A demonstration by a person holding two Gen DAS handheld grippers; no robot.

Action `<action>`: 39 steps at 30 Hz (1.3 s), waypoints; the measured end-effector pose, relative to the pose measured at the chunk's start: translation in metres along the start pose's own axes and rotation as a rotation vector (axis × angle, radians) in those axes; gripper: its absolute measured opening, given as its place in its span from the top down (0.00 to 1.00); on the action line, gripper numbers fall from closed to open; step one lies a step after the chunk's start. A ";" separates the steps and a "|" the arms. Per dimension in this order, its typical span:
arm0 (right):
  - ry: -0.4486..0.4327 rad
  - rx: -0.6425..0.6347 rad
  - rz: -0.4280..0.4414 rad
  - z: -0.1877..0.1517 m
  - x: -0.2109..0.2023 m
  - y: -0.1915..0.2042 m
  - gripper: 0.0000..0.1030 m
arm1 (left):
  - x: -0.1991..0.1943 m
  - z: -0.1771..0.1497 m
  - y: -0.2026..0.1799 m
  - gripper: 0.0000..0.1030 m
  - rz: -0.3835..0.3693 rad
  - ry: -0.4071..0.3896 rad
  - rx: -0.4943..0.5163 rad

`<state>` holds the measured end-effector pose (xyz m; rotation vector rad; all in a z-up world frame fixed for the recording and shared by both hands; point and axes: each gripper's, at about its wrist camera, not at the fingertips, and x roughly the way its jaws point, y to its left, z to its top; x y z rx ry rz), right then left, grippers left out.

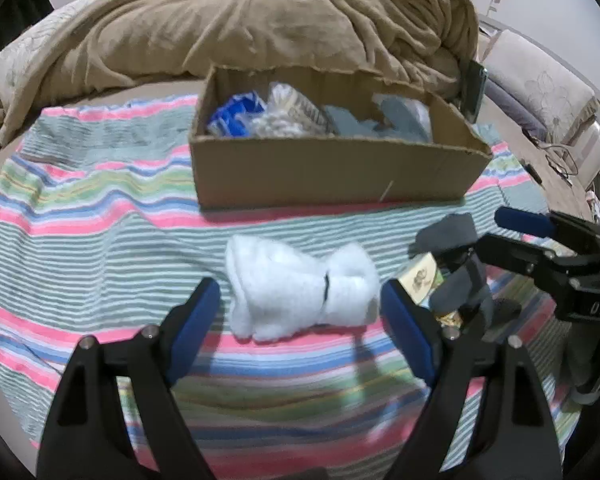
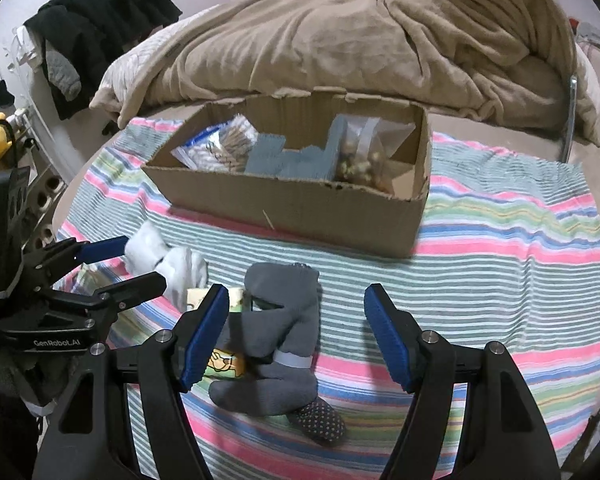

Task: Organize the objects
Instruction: 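Grasp the white socks with the left tool while the right grasps the gray gloves, then carry the white socks with the left tool while the right carries the gray gloves to the box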

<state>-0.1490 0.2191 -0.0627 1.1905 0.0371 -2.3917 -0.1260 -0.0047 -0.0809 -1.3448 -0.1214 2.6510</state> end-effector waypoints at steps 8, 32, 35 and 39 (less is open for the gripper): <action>0.042 -0.040 -0.001 -0.005 0.016 0.008 0.46 | 0.021 0.003 0.002 0.18 -0.054 0.088 -0.010; 0.019 -0.033 0.033 -0.012 0.007 0.009 0.80 | 0.002 -0.005 0.001 0.53 -0.053 -0.020 -0.006; 0.008 -0.036 0.032 -0.011 0.001 0.009 0.80 | -0.005 -0.003 -0.003 0.53 -0.045 -0.041 0.009; -0.029 -0.035 0.021 -0.006 -0.015 0.008 0.80 | -0.017 -0.002 -0.007 0.53 -0.051 -0.062 0.022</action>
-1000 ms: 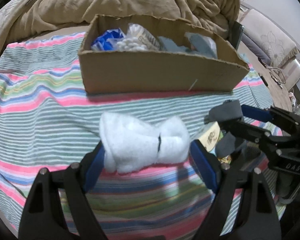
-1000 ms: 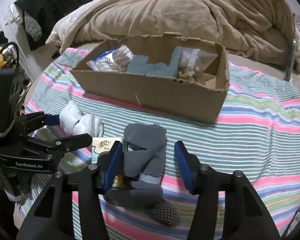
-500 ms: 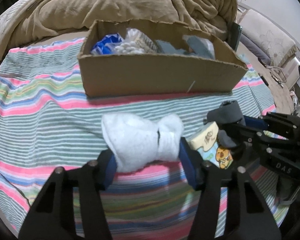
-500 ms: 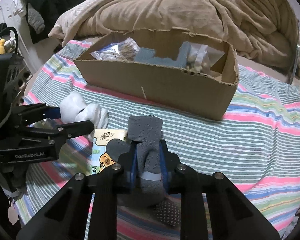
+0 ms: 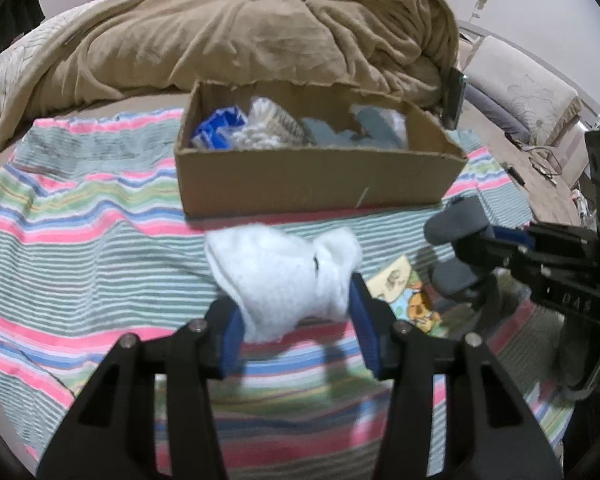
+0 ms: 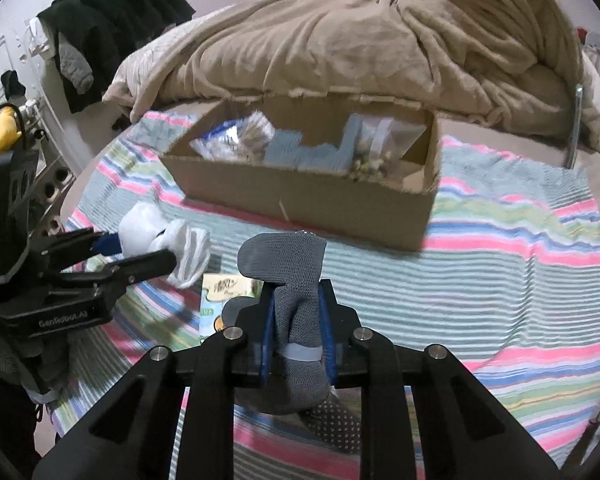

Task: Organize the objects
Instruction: 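Carry the white socks with the left tool while the right carries the gray gloves to the box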

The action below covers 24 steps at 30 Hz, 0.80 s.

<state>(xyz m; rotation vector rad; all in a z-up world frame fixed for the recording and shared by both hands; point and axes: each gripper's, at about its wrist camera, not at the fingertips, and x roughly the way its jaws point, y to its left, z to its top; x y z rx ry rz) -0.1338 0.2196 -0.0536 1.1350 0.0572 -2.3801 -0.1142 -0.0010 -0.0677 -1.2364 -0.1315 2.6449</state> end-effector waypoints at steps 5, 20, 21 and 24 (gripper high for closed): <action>-0.061 0.000 -0.011 0.013 -0.024 -0.004 0.80 | -0.020 0.008 -0.001 0.53 0.000 -0.044 0.001; -0.185 -0.017 -0.057 0.059 -0.066 -0.014 0.80 | -0.054 0.044 0.007 0.52 0.014 -0.152 0.007; -0.188 -0.017 -0.056 0.061 -0.066 -0.015 0.79 | -0.055 0.046 0.007 0.52 0.016 -0.157 0.008; -0.192 -0.021 -0.057 0.068 -0.065 -0.017 0.79 | -0.058 0.054 0.007 0.52 0.016 -0.175 0.010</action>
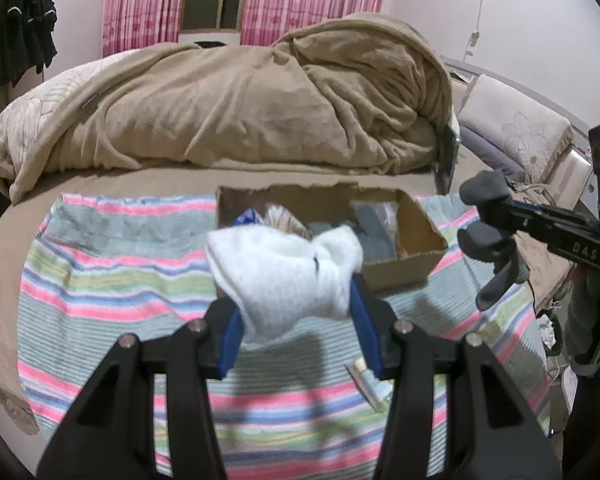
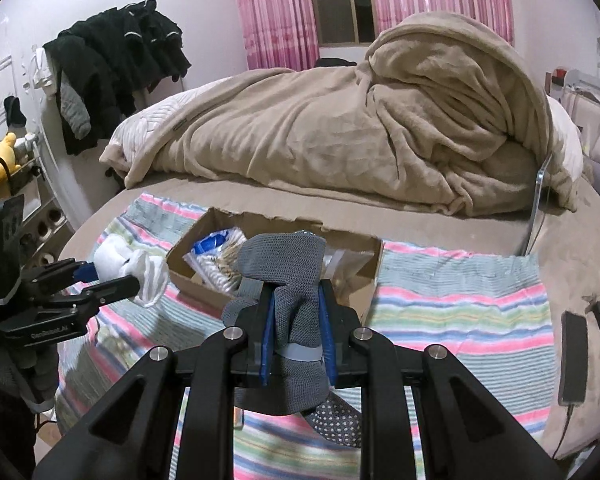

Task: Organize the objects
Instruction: 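Carry the white socks with the left tool while the right carries the gray gloves to the box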

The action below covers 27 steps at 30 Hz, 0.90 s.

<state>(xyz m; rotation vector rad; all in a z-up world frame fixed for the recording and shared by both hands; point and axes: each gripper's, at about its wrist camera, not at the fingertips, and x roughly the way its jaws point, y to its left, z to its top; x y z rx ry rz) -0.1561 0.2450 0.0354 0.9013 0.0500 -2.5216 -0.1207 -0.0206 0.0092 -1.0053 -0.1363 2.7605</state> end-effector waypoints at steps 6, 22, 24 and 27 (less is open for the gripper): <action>-0.012 0.001 0.001 0.011 0.008 -0.003 0.79 | 0.001 0.014 -0.003 0.52 -0.016 -0.028 -0.002; -0.032 0.120 0.065 0.043 0.043 -0.027 0.79 | 0.030 0.042 -0.013 0.52 -0.038 -0.045 0.027; -0.033 0.130 0.066 0.045 0.048 -0.027 0.79 | 0.034 0.044 -0.014 0.52 -0.040 -0.042 0.031; -0.025 0.149 0.058 0.045 0.059 -0.031 0.79 | 0.041 0.046 -0.014 0.52 -0.043 -0.037 0.032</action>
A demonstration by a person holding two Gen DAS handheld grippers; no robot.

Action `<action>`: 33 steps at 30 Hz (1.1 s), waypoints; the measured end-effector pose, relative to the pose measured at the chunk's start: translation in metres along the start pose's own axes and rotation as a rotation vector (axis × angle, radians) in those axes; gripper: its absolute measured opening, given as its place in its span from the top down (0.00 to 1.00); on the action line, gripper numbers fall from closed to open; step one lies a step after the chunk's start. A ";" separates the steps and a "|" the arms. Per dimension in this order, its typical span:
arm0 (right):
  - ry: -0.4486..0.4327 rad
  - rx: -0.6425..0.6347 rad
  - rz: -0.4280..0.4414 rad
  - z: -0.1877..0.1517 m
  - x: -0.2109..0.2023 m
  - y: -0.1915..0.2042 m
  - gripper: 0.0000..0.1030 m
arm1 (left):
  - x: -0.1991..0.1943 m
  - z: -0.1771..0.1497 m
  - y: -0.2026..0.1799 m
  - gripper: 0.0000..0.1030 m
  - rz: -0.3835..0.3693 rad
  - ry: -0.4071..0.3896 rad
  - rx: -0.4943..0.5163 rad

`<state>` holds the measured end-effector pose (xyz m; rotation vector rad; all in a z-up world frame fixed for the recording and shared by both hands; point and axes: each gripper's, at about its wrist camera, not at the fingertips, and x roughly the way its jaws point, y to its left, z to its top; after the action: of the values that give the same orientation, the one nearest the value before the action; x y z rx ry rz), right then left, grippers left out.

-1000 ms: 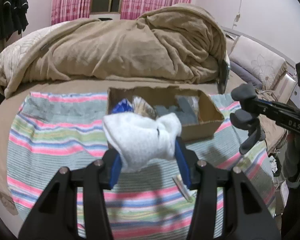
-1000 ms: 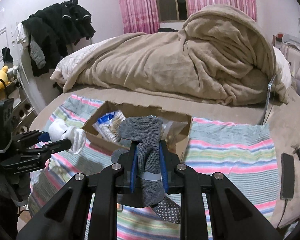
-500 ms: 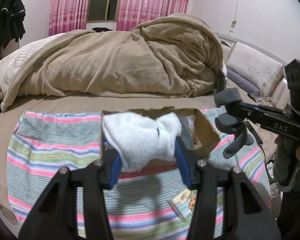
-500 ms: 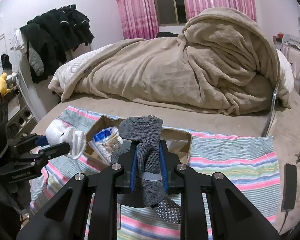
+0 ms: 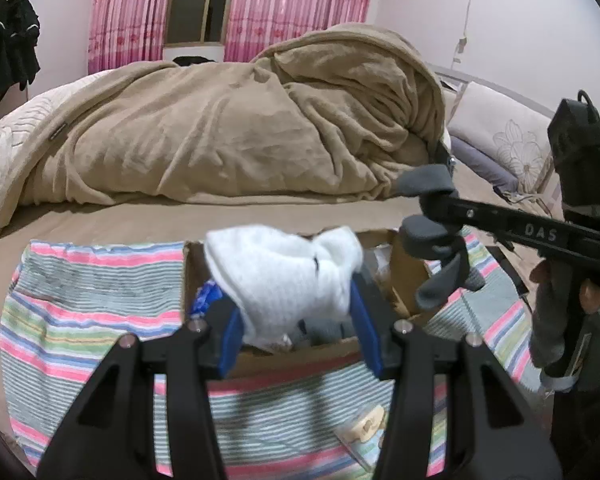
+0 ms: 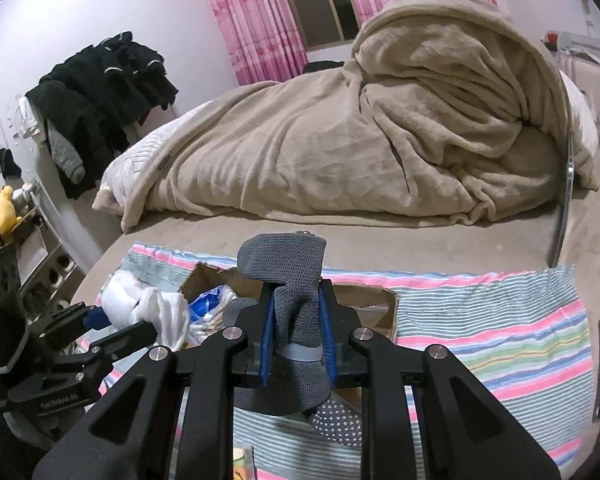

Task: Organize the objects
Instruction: 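Carry the white socks with the left tool while the right carries the gray gloves to the box, then release the socks into the box with the left tool while the right releases the gloves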

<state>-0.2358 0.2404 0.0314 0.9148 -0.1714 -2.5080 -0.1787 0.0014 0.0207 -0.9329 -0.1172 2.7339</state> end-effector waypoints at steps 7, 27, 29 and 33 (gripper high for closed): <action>0.039 0.048 -0.074 -0.005 0.027 -0.016 0.79 | 0.017 0.000 0.005 0.52 -0.015 0.019 -0.019; 0.076 -0.021 -0.320 -0.043 0.060 -0.028 0.58 | 0.058 -0.007 0.001 0.52 -0.033 0.113 -0.046; 0.054 0.013 -0.286 -0.042 0.053 -0.032 0.54 | 0.063 -0.008 0.003 0.52 -0.024 0.117 -0.060; -0.001 0.064 -0.260 -0.040 0.038 -0.041 0.47 | 0.071 -0.006 0.003 0.51 -0.028 0.119 -0.070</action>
<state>-0.2515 0.2607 -0.0322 1.0186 -0.1417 -2.7554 -0.2295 0.0167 -0.0267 -1.1014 -0.2042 2.6562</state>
